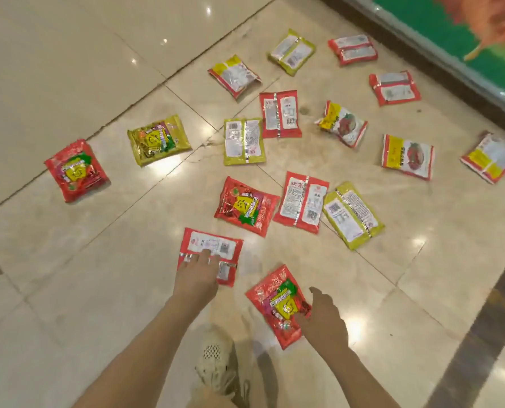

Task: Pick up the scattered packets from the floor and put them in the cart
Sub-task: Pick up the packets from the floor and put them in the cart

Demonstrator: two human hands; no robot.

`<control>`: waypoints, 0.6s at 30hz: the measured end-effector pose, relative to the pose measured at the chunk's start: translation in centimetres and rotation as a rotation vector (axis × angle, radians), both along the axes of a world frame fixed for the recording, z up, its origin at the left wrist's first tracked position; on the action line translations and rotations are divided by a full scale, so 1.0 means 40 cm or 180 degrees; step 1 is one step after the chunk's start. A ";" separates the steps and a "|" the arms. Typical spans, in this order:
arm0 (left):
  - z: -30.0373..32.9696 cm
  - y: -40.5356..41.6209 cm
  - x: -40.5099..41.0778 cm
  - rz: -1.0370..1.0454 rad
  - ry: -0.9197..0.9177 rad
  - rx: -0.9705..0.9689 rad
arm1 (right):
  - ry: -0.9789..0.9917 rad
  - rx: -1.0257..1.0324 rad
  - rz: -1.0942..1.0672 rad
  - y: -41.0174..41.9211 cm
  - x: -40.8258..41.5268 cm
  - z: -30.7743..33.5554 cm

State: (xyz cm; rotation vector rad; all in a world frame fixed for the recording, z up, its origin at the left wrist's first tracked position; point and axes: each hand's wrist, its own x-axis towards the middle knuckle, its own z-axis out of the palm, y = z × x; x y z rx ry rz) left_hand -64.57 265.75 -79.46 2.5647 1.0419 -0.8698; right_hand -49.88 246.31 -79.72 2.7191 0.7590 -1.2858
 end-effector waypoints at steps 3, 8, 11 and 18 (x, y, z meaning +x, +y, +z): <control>-0.228 0.036 0.006 -0.0015 0.0150 0.0051 | -0.0131 -0.0290 -0.0002 -0.023 -0.011 -0.223; -0.487 0.097 0.012 -0.0097 0.0315 0.0074 | -0.0075 -0.0578 -0.0065 -0.036 -0.019 -0.473; -0.556 0.143 0.008 -0.0311 0.0406 0.0001 | -0.0121 -0.0369 -0.0123 -0.025 -0.032 -0.536; -0.583 0.167 -0.005 0.0031 0.0235 0.0448 | -0.0598 0.0041 -0.0758 0.054 -0.050 -0.567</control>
